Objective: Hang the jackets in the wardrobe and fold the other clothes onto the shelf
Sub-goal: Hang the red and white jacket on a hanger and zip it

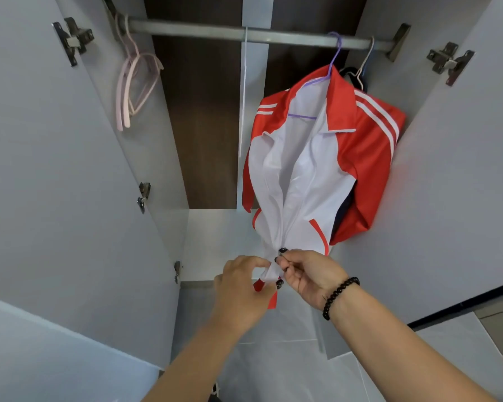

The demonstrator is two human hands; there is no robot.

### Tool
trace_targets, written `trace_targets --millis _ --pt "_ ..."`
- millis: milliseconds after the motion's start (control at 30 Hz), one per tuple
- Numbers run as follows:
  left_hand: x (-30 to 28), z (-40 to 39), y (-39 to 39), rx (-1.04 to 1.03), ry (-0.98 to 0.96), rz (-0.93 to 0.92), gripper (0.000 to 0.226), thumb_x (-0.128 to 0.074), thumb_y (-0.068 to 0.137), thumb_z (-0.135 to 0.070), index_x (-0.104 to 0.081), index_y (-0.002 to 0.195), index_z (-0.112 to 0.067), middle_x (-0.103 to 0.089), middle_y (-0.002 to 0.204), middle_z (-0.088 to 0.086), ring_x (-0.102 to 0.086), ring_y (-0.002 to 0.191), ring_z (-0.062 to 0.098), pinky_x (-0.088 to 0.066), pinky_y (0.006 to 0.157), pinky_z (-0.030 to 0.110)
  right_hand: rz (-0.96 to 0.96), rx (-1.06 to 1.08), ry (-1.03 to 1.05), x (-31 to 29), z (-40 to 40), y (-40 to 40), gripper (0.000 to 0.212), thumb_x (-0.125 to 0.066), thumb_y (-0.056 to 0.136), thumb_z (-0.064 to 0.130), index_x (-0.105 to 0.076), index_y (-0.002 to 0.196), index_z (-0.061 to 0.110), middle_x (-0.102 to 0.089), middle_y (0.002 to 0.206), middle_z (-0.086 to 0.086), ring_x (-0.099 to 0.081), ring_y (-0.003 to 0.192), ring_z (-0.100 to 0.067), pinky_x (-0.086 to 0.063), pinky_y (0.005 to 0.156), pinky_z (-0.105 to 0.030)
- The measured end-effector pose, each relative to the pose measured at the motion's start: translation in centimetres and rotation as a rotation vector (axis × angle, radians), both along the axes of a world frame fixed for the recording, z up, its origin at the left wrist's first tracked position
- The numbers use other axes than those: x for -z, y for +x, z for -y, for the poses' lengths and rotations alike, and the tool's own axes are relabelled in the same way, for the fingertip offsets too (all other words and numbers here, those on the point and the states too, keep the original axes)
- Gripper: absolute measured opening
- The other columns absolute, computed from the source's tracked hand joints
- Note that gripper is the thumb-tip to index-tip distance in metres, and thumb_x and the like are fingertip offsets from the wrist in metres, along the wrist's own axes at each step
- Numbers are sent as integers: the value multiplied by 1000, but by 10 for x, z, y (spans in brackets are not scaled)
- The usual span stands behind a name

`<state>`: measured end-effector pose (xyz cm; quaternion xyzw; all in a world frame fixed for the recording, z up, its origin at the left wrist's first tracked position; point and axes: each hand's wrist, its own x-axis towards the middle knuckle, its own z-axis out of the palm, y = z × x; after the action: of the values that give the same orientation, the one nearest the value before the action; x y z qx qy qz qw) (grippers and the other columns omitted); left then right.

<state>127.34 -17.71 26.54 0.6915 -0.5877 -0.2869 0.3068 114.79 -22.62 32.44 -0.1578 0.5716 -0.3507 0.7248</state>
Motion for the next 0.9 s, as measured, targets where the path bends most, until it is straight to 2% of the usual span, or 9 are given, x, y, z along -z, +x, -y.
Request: trace_targets --millis 133,233,333,433,567,700,733,833,900 --pt "0 19 2 7 -59 -78 5 -68 85 -25 -67 88 -21 -67 87 -15 -63 89 7 -50 86 37 -14 7 6 -5 15 9 14 -54 90 -4 -59 78 -2 -63 54 -9 -57 50 -10 -47 41 -14" --pt "1 36 13 16 -10 -58 16 -70 80 -22 -58 69 -22 -63 66 -10 -62 70 13 -53 70 36 -36 53 31 -7 31 12 14 -54 90 -5 -59 77 -3 -64 52 -9 -56 57 -12 -47 40 -14" --pt "4 55 32 101 67 7 25 -72 78 -26 -52 63 -27 -57 59 -14 -59 65 9 -49 63 26 -11 110 43 -10 50 16 13 -54 90 -5 -60 78 -4 -63 51 -9 -58 44 -8 -47 40 -13" --pt "10 68 53 124 129 14 29 -76 76 -30 -52 60 -30 -58 56 -18 -56 60 0 -42 57 16 -5 119 24 -14 69 23 12 -54 90 -6 -60 80 -3 -63 52 -9 -56 38 -6 -47 41 -12" --pt "15 78 79 117 165 16 28 -77 76 -30 -54 60 -28 -59 56 -16 -57 58 1 -42 55 16 6 133 0 -16 91 40 10 -54 90 -5 -60 82 -2 -63 52 -9 -56 39 -6 -47 41 -12" --pt "18 87 105 106 193 103 31 -75 78 -35 -50 60 -28 -55 56 -16 -54 56 1 -32 50 13 24 155 -20 -17 108 57 9 -54 90 -4 -60 84 -2 -64 53 -8 -56 40 -6 -48 42 -12" --pt "18 89 111 107 208 137 30 -73 79 -34 -50 61 -28 -55 57 -15 -54 57 2 -33 51 14 27 154 -21 -17 111 61 8 -55 91 -4 -60 85 -2 -64 54 -8 -56 40 -6 -48 43 -12" --pt "22 96 127 118 266 131 20 -68 79 -28 -53 67 -26 -59 66 -12 -58 64 7 -52 62 25 10 118 -25 -14 117 76 7 -55 90 -4 -60 86 -2 -64 57 -8 -57 41 -6 -48 43 -11" --pt "20 104 129 131 251 103 12 -68 80 -35 -58 80 -28 -64 78 -15 -62 74 6 -55 65 25 -2 86 -39 -13 123 84 9 -55 90 -4 -60 83 -2 -63 61 -10 -57 42 -6 -48 42 -11"
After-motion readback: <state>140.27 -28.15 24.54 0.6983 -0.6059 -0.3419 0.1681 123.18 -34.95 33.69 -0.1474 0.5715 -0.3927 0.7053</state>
